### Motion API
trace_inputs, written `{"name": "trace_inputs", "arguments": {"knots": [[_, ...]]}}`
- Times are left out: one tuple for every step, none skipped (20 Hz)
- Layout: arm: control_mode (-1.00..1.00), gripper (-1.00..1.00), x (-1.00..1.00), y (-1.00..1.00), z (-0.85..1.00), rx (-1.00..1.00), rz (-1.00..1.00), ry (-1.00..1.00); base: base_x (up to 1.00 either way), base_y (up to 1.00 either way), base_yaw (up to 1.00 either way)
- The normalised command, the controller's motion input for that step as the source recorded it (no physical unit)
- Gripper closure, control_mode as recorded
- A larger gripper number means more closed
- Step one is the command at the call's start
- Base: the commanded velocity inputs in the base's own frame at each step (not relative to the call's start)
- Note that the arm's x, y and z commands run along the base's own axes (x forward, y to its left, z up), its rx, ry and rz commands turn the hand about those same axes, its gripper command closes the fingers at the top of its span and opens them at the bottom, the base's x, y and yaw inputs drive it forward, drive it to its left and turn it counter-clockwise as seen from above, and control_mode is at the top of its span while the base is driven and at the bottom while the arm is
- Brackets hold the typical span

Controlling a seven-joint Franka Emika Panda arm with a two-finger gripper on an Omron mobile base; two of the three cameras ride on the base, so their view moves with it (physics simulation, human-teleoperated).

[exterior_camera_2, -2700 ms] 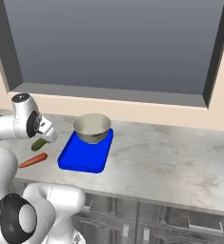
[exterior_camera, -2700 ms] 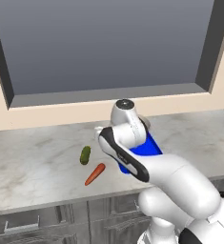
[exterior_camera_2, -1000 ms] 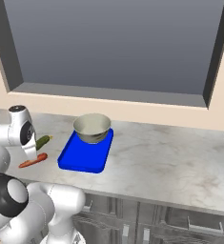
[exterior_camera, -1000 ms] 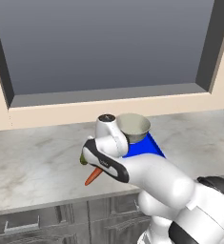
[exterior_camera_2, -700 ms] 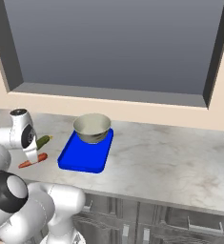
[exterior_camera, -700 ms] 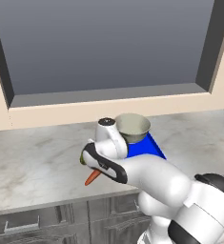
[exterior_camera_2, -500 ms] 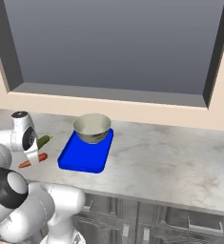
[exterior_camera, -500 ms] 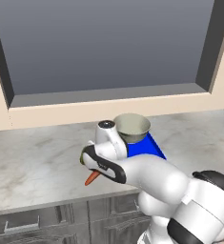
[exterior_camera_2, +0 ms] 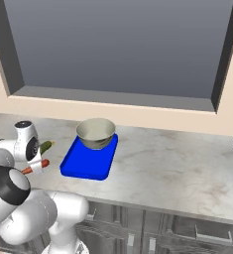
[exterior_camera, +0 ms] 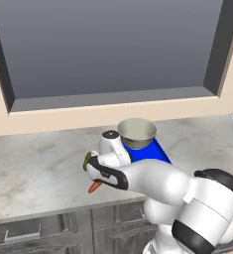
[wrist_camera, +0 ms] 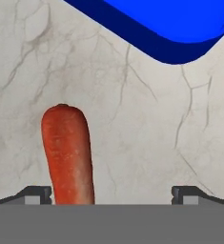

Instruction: Place the two vegetables and bowl onto the tray for setting up a vegetable dip station.

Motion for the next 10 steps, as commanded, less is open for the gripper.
{"name": "trace_inputs", "arguments": {"knots": [[-1.0, -1.0, 0.07, 0.0, -0.16, 0.0, 0.0, 0.02, 0.0, 0.0, 0.0], [-1.0, -1.0, 0.07, 0.0, -0.16, 0.0, 0.0, 0.04, 0.0, 0.0, 0.0], [-1.0, -1.0, 0.05, 0.0, -0.15, 0.0, 0.0, 0.02, 0.0, 0.0, 0.0], [-1.0, -1.0, 0.04, 0.0, -0.15, 0.0, 0.0, 0.03, 0.0, 0.0, 0.0], [-1.0, -1.0, 0.05, 0.0, -0.15, 0.0, 0.0, 0.04, 0.0, 0.0, 0.0], [-1.0, -1.0, 0.05, 0.0, -0.14, 0.0, 0.0, 0.03, 0.0, 0.0, 0.0], [-1.0, -1.0, 0.06, 0.0, -0.15, 0.0, 0.0, 0.04, 0.0, 0.0, 0.0], [-1.0, -1.0, 0.06, 0.0, -0.13, 0.0, 0.0, 0.03, 0.0, 0.0, 0.0], [-1.0, -1.0, 0.06, 0.0, -0.11, 0.0, 0.0, 0.01, 0.0, 0.0, 0.0], [-1.0, -1.0, 0.07, 0.0, -0.08, 0.0, 0.0, 0.01, 0.0, 0.0, 0.0]]}}
